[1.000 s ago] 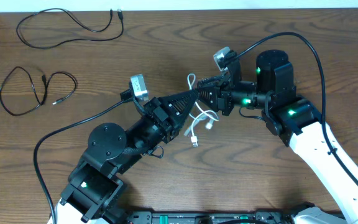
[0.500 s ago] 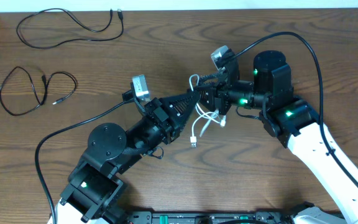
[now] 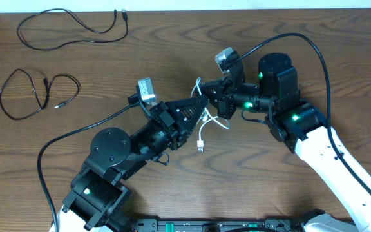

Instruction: Untangle cables

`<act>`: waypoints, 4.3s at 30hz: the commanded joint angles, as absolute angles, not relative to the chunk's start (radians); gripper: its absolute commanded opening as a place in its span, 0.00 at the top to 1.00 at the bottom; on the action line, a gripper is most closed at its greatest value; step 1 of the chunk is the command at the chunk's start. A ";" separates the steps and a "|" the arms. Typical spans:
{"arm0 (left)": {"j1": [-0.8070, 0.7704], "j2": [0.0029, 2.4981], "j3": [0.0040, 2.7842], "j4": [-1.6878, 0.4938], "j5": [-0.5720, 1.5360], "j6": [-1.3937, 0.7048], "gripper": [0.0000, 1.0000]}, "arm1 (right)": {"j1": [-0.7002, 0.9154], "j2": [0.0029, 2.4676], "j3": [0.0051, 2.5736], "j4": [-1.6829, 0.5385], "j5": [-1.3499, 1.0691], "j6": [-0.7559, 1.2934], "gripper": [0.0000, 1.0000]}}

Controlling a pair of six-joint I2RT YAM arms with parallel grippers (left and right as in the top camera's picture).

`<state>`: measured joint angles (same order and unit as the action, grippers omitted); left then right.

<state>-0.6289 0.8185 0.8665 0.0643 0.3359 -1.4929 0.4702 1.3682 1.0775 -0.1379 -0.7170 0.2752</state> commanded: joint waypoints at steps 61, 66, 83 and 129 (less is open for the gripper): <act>-0.624 0.856 0.883 -0.470 -0.096 -1.111 0.58 | 0.366 1.350 1.082 -0.076 -0.808 0.542 0.99; -0.624 0.881 0.883 -0.404 0.003 -0.811 0.57 | 0.347 1.350 1.082 -0.067 -0.833 0.649 0.99; -0.624 0.961 0.883 -0.146 0.225 -0.621 0.62 | 0.349 1.350 1.082 0.009 -1.014 0.860 0.99; -0.622 0.966 0.883 -0.105 0.185 -0.603 0.92 | 0.256 1.350 1.082 -0.157 -0.967 0.645 0.18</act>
